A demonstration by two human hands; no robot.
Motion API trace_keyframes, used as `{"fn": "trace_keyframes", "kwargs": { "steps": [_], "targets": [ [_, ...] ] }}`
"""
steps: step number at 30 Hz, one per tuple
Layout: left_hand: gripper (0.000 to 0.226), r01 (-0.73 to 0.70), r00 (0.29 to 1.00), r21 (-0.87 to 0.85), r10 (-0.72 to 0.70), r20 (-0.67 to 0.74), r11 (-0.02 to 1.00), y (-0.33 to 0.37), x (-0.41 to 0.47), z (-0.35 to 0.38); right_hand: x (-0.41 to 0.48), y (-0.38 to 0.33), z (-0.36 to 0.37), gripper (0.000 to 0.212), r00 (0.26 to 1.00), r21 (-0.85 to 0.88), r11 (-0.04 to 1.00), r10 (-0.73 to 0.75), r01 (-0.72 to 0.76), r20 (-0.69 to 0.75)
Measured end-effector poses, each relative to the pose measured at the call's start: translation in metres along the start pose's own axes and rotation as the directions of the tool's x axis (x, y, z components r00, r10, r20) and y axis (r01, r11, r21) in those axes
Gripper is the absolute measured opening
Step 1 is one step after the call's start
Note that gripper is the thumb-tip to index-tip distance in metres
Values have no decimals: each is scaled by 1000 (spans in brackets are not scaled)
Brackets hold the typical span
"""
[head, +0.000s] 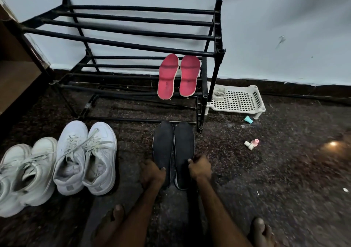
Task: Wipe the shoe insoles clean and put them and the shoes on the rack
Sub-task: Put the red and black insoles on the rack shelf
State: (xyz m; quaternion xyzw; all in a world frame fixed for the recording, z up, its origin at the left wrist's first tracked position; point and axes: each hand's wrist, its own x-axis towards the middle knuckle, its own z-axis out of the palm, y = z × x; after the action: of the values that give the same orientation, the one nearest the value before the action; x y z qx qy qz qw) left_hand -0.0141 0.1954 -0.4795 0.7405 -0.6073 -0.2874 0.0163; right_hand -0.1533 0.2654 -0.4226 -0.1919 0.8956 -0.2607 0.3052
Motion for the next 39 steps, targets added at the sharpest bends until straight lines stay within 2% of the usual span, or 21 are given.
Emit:
{"fn": "trace_keyframes", "kwargs": {
  "steps": [2,4,8,11,14,18,21,26,33,39],
  "targets": [
    [56,-19,1000,41,20,-14,999,-1,-4,-1,-3,3,7,37,1000,-8,1000,-12,12,-1],
    [51,-37,999,1,37,-1,999,-1,-7,-2,-4,2,13,38,1000,-2,1000,-22,22,5],
    [28,-34,998,-262,46,41,965,-4,-3,3,-4,-3,22,40,997,119,990,68,-71,25],
    [20,20,998,-432,5,57,902,-7,-4,1,-8,-6,24,24,991,229,964,124,-134,56],
    [20,67,997,-553,-41,59,831,-17,-8,-4,-19,-12,23,12,991,283,950,115,-128,61],
    [20,96,993,-675,-118,13,731,-32,-16,-25,-41,-25,13,15,998,294,954,40,-50,42],
    [21,36,986,-750,-147,-82,660,-31,-35,-73,-63,-36,4,13,998,331,943,-46,33,31],
    [26,-64,945,-784,-214,-245,617,-33,-53,-154,-108,-69,-8,8,973,359,911,-230,205,27],
    [24,-160,888,-797,-269,-374,582,-35,-32,-248,-143,-143,-5,9,884,472,787,-466,398,32],
    [23,-218,904,-807,-198,-379,549,-9,34,-310,-111,-227,0,7,873,513,744,-487,428,-21]
  ]
}}
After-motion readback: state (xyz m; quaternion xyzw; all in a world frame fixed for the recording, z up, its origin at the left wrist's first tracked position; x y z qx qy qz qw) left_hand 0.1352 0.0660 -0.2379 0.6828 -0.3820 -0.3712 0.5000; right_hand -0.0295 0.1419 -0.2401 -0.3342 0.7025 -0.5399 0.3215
